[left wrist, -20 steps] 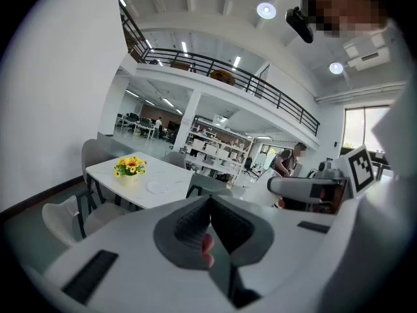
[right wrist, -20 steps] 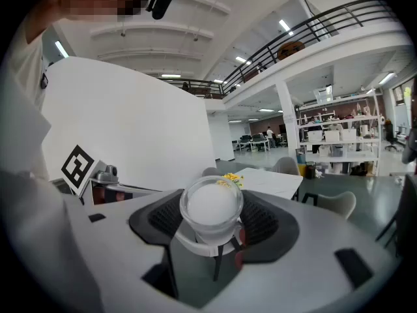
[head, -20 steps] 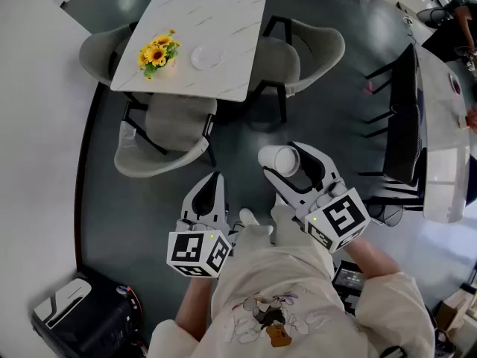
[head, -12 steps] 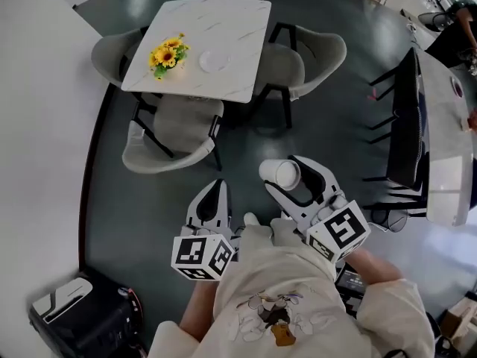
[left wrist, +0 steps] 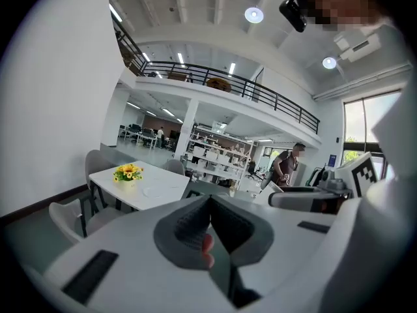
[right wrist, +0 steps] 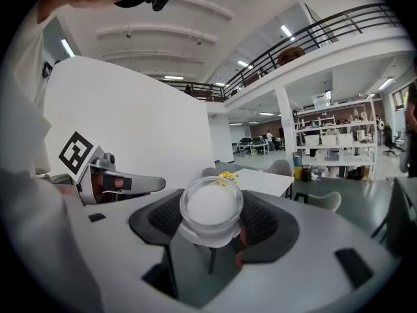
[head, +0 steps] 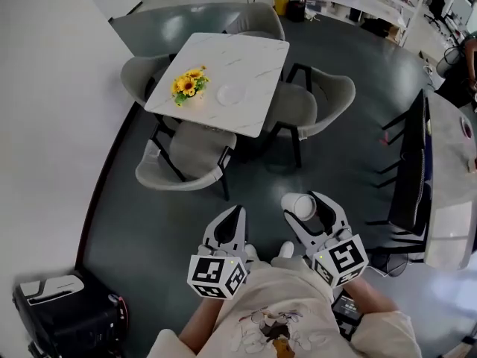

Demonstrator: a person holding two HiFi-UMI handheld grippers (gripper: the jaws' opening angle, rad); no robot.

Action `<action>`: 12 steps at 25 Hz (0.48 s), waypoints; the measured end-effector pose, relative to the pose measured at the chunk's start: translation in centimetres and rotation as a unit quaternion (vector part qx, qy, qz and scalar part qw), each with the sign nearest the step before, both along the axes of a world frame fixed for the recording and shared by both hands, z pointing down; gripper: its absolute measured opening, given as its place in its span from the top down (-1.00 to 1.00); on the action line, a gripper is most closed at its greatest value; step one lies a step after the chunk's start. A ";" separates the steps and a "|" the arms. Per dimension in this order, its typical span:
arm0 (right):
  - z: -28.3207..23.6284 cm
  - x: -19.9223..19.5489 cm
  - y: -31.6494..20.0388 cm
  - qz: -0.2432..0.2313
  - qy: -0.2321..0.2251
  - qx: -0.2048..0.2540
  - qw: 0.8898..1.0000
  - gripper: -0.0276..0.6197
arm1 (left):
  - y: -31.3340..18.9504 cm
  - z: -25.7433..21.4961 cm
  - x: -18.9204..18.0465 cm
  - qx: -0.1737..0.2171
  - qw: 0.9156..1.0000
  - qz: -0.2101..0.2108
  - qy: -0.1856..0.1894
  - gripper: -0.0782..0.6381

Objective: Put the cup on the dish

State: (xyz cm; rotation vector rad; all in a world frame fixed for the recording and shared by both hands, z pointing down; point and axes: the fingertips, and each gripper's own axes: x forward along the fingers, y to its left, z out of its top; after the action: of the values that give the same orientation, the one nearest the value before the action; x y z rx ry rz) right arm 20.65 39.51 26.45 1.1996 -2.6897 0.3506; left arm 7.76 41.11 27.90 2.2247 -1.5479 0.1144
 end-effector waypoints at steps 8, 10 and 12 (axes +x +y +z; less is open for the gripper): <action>-0.1 3.7 -0.4 -0.007 -0.006 0.004 1.000 0.08 | 0.9 -0.1 3.4 -0.008 1.000 -0.017 -0.017 0.77; 0.2 4.3 -0.2 -0.013 -0.009 0.006 1.000 0.08 | 1.3 0.4 4.2 -0.010 1.000 -0.022 -0.019 0.77; 0.5 4.9 0.0 -0.017 -0.006 0.010 1.000 0.08 | 1.9 0.8 5.0 -0.012 0.999 -0.030 -0.017 0.77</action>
State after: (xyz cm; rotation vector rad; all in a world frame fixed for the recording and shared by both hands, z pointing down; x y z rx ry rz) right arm 25.52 39.53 26.91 1.1606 -2.7270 0.3274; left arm 12.73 43.02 28.73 2.1668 -1.6204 0.1521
